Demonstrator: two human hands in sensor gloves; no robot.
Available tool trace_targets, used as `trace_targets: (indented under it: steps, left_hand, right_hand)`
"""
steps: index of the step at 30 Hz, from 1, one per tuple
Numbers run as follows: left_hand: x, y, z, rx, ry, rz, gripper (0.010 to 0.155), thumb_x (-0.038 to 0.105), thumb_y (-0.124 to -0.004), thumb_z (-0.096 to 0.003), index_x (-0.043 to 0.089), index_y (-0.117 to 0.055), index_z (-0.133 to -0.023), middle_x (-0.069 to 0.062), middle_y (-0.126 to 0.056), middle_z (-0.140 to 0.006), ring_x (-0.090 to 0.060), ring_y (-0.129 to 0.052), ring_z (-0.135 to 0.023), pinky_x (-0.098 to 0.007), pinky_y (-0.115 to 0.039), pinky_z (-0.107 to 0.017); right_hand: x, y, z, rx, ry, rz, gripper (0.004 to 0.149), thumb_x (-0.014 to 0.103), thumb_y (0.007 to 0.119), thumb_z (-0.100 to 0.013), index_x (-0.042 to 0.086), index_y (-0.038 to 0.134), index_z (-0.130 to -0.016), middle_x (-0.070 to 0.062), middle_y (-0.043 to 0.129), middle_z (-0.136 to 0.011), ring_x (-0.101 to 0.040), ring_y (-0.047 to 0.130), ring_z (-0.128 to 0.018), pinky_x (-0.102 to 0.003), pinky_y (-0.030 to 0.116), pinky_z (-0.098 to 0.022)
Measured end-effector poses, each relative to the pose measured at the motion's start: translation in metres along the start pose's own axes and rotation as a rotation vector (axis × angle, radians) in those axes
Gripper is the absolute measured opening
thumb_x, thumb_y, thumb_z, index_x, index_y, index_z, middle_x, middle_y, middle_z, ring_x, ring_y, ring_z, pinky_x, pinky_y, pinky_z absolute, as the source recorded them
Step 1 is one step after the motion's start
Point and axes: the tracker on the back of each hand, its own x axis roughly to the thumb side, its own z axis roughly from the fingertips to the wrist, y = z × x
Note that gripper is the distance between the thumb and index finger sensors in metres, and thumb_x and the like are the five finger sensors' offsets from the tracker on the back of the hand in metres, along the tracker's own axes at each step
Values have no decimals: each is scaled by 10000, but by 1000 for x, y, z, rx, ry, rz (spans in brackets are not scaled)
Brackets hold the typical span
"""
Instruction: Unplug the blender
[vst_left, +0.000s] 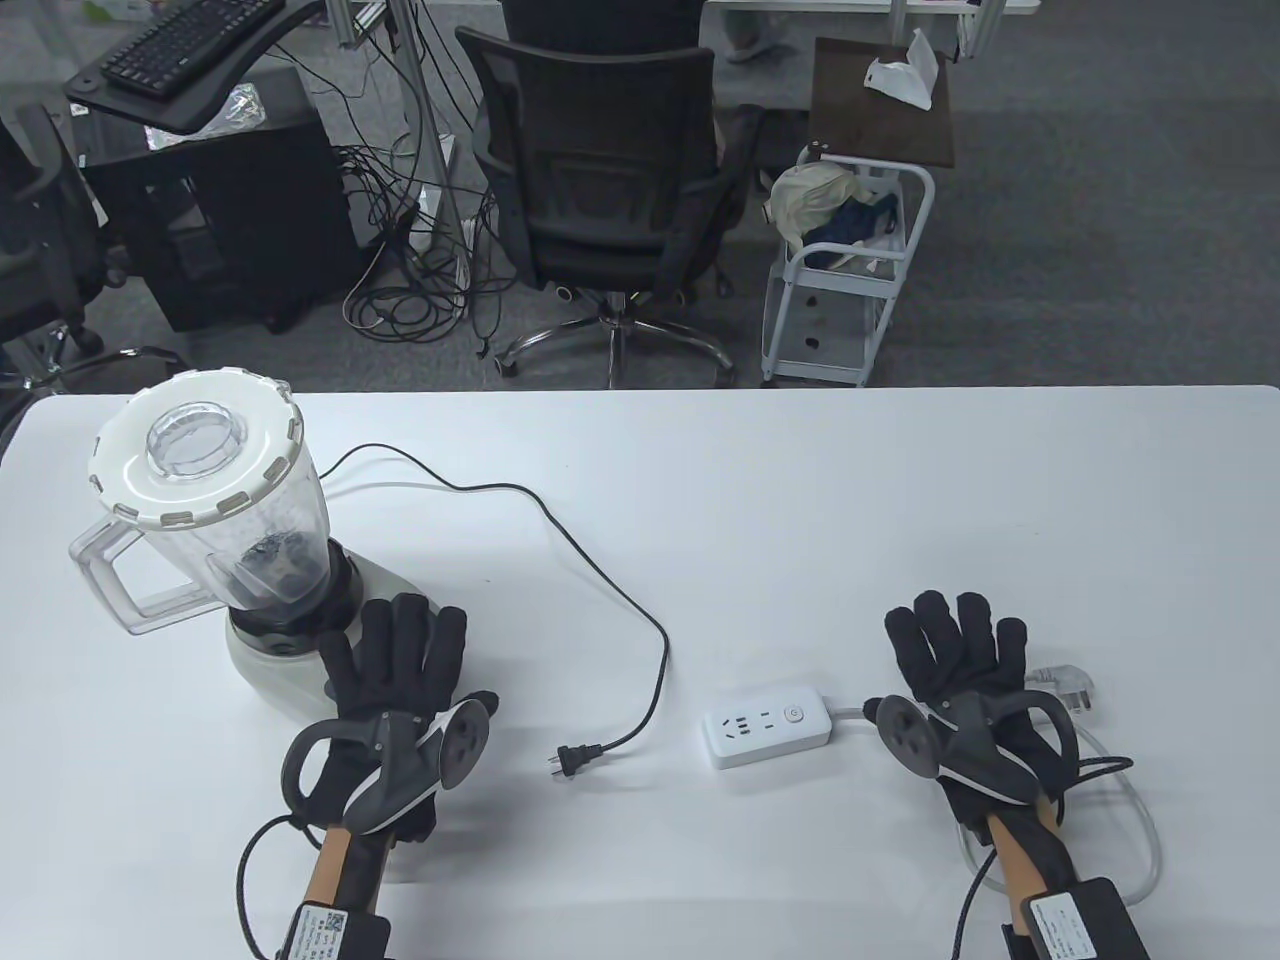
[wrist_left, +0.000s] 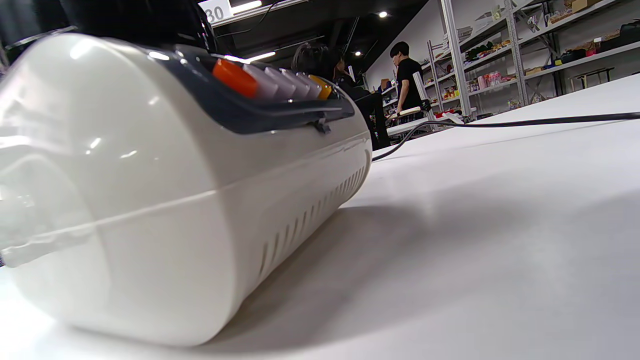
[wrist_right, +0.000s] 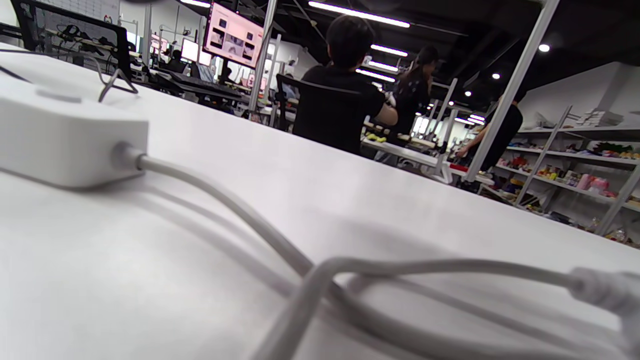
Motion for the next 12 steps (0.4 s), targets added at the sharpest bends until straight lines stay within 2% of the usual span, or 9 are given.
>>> trace_targets:
  steps: [12]
  left_hand:
    - [2, 0, 0, -8, -7, -13, 868, 694, -373, -478, 252, -155, -1192, -139, -209, -1268, -472, -245, -1165, -727, -246, -764]
  right_hand:
    - [3, 1, -1, 5, -10, 4, 853, 580, 482, -458, 82, 224, -1101, -276, 266, -1158, -630, 274, -1014, -772, 266, -687]
